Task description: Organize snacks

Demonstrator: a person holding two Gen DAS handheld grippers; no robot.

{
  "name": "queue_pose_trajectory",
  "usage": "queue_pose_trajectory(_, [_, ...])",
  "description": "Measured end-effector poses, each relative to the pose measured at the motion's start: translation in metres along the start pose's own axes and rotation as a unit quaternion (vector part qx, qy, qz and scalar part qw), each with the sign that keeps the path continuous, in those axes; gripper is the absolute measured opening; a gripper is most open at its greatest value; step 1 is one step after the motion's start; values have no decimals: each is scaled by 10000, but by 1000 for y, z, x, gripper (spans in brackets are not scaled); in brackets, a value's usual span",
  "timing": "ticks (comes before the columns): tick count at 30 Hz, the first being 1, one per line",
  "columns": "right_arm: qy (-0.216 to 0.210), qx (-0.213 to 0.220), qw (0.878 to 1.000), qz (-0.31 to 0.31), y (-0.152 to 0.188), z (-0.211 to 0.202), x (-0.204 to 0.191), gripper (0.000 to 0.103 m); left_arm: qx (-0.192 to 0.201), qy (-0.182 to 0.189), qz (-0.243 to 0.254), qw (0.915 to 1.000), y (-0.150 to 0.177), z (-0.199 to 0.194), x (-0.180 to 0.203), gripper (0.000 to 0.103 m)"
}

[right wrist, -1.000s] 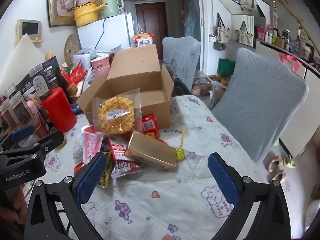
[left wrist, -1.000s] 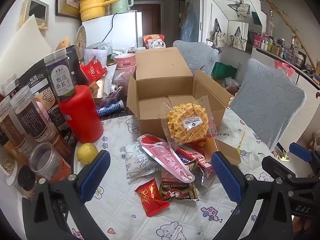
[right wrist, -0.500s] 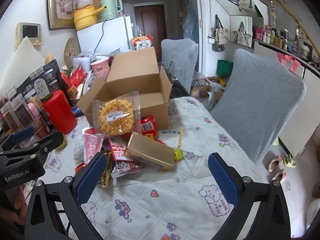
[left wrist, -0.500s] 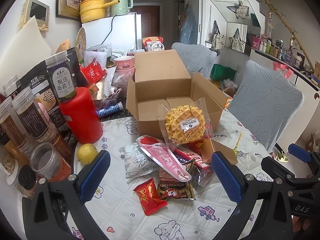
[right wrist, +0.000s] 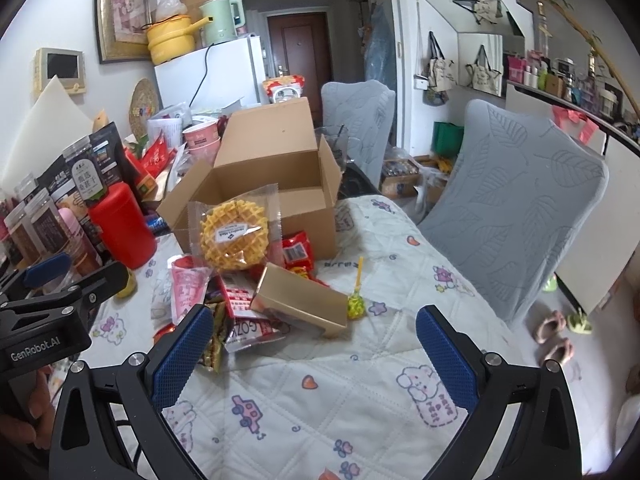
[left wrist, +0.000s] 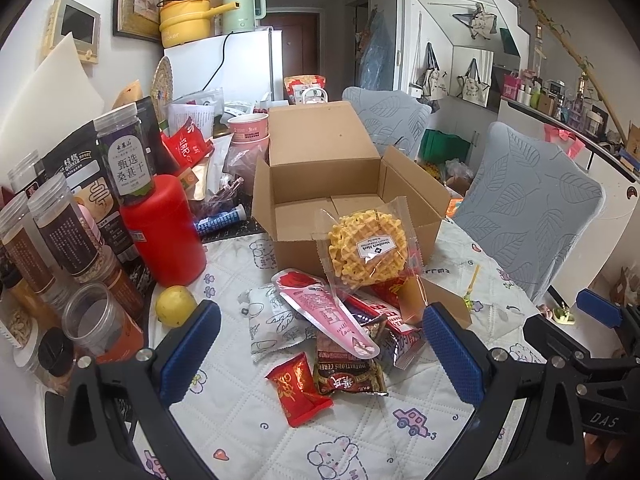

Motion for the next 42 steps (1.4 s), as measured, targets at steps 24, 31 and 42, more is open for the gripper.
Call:
queue_pose_trajectory(24, [-89, 26, 10000, -17, 4, -7, 0, 103, 68, 89, -32, 9999, 3, -8, 3, 103])
queue_pose_trajectory(31, [-157, 39, 9999, -58, 2, -1, -6, 103, 67, 110, -23, 9999, 2, -8, 2, 103])
queue_pose_trajectory(42, [-385, -37, 9992, -104, 7, 13, -16, 103, 9, 265, -82, 9996, 5, 2, -6, 103])
Point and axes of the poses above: each gripper's, at about its wrist camera, not at the fingertips, and z roughly the way its jaws point, x to its right, y to its underside, the point moved 8 cm from there along z, roughly the way its jaws point, and after that the axes turned 10 degrees about y, right-handed, at the moved point
